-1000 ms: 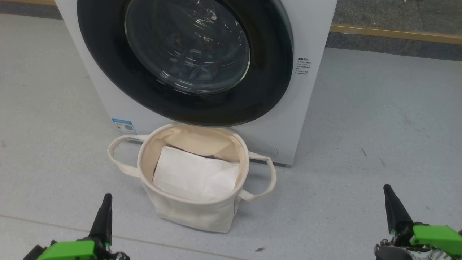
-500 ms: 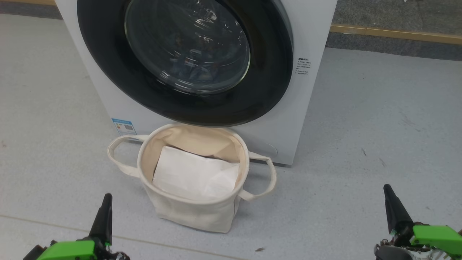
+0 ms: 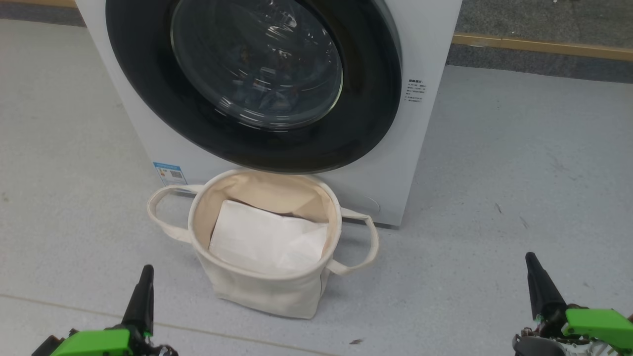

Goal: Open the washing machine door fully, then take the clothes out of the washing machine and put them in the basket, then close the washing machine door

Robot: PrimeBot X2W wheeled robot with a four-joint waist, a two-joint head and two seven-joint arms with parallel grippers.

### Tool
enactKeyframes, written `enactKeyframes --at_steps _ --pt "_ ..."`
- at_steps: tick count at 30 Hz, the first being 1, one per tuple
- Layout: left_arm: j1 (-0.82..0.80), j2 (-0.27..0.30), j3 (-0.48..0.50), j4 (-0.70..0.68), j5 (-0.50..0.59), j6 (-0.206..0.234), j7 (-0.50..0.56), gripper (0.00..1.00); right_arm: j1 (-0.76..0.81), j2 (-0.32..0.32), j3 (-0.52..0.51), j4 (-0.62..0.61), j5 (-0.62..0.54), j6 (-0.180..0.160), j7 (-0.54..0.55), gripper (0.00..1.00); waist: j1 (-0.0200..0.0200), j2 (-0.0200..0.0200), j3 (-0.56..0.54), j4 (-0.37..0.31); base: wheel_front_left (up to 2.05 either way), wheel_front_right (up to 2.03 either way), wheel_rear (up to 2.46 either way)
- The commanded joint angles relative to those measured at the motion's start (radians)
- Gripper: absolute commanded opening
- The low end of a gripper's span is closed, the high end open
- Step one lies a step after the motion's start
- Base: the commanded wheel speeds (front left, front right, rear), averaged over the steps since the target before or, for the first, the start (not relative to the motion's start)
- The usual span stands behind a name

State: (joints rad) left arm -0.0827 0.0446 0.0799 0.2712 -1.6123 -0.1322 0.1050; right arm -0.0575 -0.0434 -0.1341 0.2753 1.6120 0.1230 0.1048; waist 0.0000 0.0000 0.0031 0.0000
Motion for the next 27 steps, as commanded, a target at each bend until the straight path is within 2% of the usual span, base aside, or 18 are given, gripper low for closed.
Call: enactKeyframes --at_steps 1,25,26,27 --pt "-0.025 0.006 0.035 -0.026 0.004 0.002 0.009 0.00 -0.051 -0.007 0.019 -0.030 -0.004 0.008 0.009 0.00 0.0000 0.0000 0.000 0.000 0.00 0.00 0.00" --pt "-0.025 0.006 0.035 -0.026 0.005 0.002 0.009 0.00 -0.051 -0.007 0.019 -0.030 -0.004 0.008 0.009 0.00 0.0000 0.0000 0.000 0.000 0.00 0.00 0.00" --pt "0.000 0.000 0.000 0.001 0.000 0.000 0.000 1.00 0.000 0.000 0.000 0.001 0.000 0.000 -0.001 1.00 0.0000 0.0000 0.000 0.000 0.00 0.00 0.00" --pt "0.002 -0.001 -0.002 0.018 0.000 0.000 -0.001 1.00 0.003 0.002 0.001 0.015 0.000 0.000 -0.001 1.00 0.0000 0.0000 0.000 0.000 0.00 0.00 0.00"
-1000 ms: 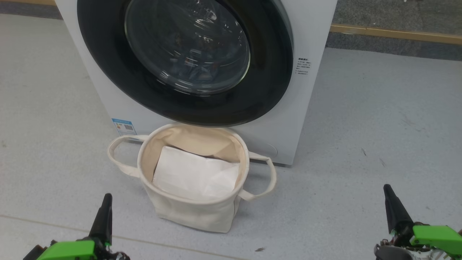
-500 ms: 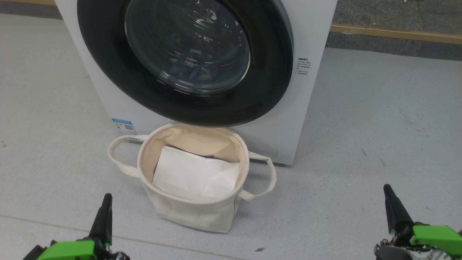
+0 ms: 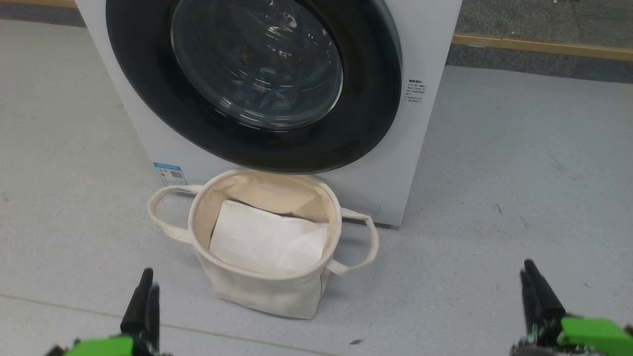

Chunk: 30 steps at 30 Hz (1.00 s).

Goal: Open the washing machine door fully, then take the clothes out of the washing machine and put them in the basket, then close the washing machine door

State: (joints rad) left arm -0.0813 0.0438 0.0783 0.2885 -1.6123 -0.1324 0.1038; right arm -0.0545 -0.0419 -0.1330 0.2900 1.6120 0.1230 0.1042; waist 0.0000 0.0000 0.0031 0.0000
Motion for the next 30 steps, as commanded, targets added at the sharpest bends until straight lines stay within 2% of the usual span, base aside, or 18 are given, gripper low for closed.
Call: enactKeyframes --at_steps 1,5,8,16,23,30 --pt "0.004 -0.001 -0.001 0.012 0.000 0.000 -0.001 1.00 0.005 0.002 0.001 0.013 0.000 0.000 -0.001 1.00 0.0000 0.0000 0.000 0.000 0.00 0.00 0.00" --pt "0.009 -0.002 -0.008 0.020 0.001 0.000 -0.010 1.00 0.010 0.003 0.005 0.018 -0.006 0.000 -0.010 1.00 0.0004 0.0000 0.001 0.000 0.00 0.00 0.00" --pt "0.008 -0.002 -0.012 0.016 0.003 0.000 -0.019 1.00 0.010 0.003 0.006 0.012 -0.012 0.000 -0.019 1.00 0.0022 0.0000 -0.001 0.001 0.00 0.00 0.00" --pt "0.003 -0.001 -0.021 -0.002 0.023 0.000 -0.042 1.00 0.008 0.002 0.007 -0.014 -0.027 0.001 -0.042 1.00 0.0001 0.0000 0.001 0.001 0.00 0.00 0.00" --pt "-0.008 -0.001 -0.020 -0.032 0.089 0.000 -0.062 1.00 -0.001 0.001 0.012 -0.031 -0.071 0.001 -0.063 1.00 0.0000 0.0000 0.003 0.002 0.00 0.00 0.00" --pt "-0.027 0.000 -0.028 -0.072 0.186 0.012 -0.083 1.00 -0.020 0.001 0.015 -0.064 -0.187 0.002 -0.083 1.00 0.0000 0.0000 0.007 0.002 0.00 0.00 0.00"
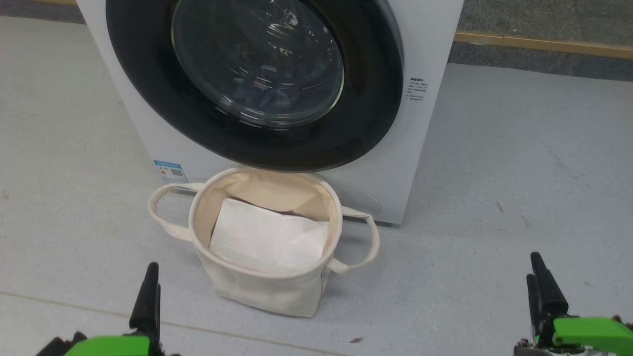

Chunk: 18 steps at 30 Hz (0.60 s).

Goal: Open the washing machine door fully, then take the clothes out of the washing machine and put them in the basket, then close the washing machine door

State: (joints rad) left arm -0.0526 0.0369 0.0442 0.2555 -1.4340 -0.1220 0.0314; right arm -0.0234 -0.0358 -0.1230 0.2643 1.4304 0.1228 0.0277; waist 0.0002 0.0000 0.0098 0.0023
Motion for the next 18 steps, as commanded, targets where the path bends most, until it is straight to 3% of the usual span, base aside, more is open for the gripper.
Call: enactKeyframes --at_steps 1,18 --pt "-0.059 0.007 0.004 -0.047 0.026 0.005 -0.013 1.00 -0.055 -0.006 0.006 -0.044 -0.027 0.002 -0.009 1.00 -0.0001 0.0000 0.001 0.000 0.00 0.00 0.00" --pt "-0.099 0.009 -0.110 -0.118 0.394 0.041 -0.063 1.00 -0.094 -0.021 0.071 -0.095 -0.364 0.003 -0.055 1.00 -0.0001 0.0000 0.006 0.005 0.00 0.00 0.00"
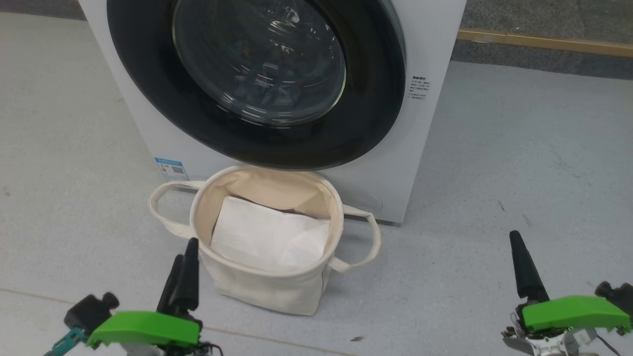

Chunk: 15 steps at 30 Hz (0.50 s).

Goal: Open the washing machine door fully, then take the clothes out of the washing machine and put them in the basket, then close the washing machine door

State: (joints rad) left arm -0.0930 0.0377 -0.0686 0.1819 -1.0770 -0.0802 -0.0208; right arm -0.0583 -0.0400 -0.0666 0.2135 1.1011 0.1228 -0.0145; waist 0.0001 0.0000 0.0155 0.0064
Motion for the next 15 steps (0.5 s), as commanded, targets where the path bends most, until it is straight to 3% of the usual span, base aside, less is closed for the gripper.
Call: enactKeyframes --at_steps 1,15 --pt "-0.060 0.008 -0.005 -0.045 0.055 0.001 -0.014 1.00 -0.061 -0.017 0.019 -0.044 -0.052 0.003 -0.016 1.00 -0.0001 0.0000 0.001 0.001 0.00 0.00 0.00" --pt "-0.100 0.042 -0.110 0.016 0.302 0.053 -0.052 1.00 -0.083 -0.030 0.056 -0.022 -0.258 0.004 -0.058 1.00 -0.0001 0.0000 0.013 0.005 0.00 0.00 0.00"
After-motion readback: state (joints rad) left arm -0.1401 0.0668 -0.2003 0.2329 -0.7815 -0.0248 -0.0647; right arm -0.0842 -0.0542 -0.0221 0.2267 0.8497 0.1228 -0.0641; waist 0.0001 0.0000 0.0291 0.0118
